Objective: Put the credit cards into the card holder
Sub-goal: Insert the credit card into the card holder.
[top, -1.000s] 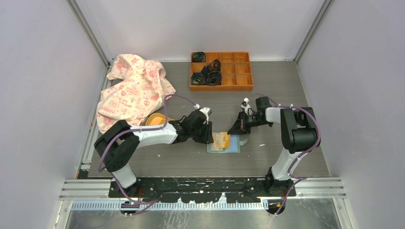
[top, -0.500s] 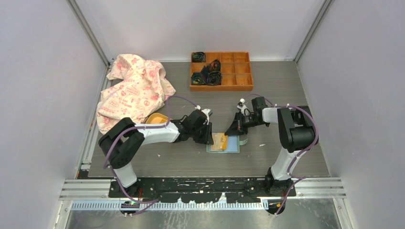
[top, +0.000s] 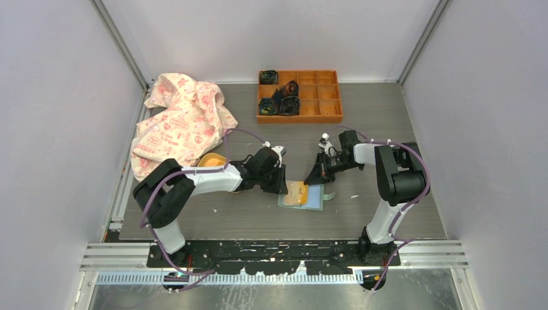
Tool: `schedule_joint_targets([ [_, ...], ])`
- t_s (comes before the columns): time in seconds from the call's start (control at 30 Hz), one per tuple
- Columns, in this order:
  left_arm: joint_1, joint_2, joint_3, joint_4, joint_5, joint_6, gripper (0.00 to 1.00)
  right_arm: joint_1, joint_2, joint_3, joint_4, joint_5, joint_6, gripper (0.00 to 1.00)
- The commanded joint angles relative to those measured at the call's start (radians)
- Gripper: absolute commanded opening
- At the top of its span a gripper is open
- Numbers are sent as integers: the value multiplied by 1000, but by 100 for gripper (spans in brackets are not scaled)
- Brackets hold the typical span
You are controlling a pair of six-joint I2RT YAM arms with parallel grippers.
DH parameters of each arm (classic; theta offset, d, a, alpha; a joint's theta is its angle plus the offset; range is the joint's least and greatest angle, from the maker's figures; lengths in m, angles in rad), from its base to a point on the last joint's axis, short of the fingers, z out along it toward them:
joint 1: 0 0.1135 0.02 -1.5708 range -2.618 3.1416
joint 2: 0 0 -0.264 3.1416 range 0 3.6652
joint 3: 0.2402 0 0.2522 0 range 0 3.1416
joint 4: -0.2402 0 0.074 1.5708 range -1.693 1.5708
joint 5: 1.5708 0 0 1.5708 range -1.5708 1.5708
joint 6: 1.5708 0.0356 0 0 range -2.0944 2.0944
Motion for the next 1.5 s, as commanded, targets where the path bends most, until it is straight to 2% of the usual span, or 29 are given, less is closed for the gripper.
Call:
schedule_joint_targets([
  [0.0, 10, -2, 40, 15, 6, 13, 26, 6, -36, -5, -68, 6, -56, 2],
  [0.37, 13, 17, 44, 47, 55, 2, 24, 15, -31, -48, 76, -28, 63, 3],
  [0.53, 12, 23, 38, 79, 76, -12, 23, 21, -39, -101, 275, -29, 203, 3],
  [0.77, 12, -25, 43, 70, 35, -1, 29, 24, -33, -100, 285, -24, 210, 4],
  [0.83, 9, -64, 46, 59, -5, 11, 32, 23, -31, -101, 298, -23, 218, 5],
  [0.9, -11, -108, 68, -35, -92, 40, 35, 23, -27, -104, 312, -23, 228, 5],
  [1.0, -87, -154, 120, -146, -277, 96, 40, 24, -19, -101, 315, -21, 231, 5],
  [1.13, -186, -159, 160, -180, -412, 104, 41, 24, -18, -101, 310, -21, 228, 5],
  [1.2, -240, -129, 216, -223, -463, 108, 42, 24, -16, -100, 308, -21, 228, 5],
  [1.3, -311, -42, 322, -323, -572, 142, 51, 23, -12, -98, 304, -22, 226, 6],
  [1.37, -335, 22, 395, -404, -632, 160, 57, 23, -11, -95, 300, -24, 223, 6],
  [1.47, -337, 104, 489, -523, -664, 183, 60, 24, -12, -94, 296, -24, 220, 6],
])
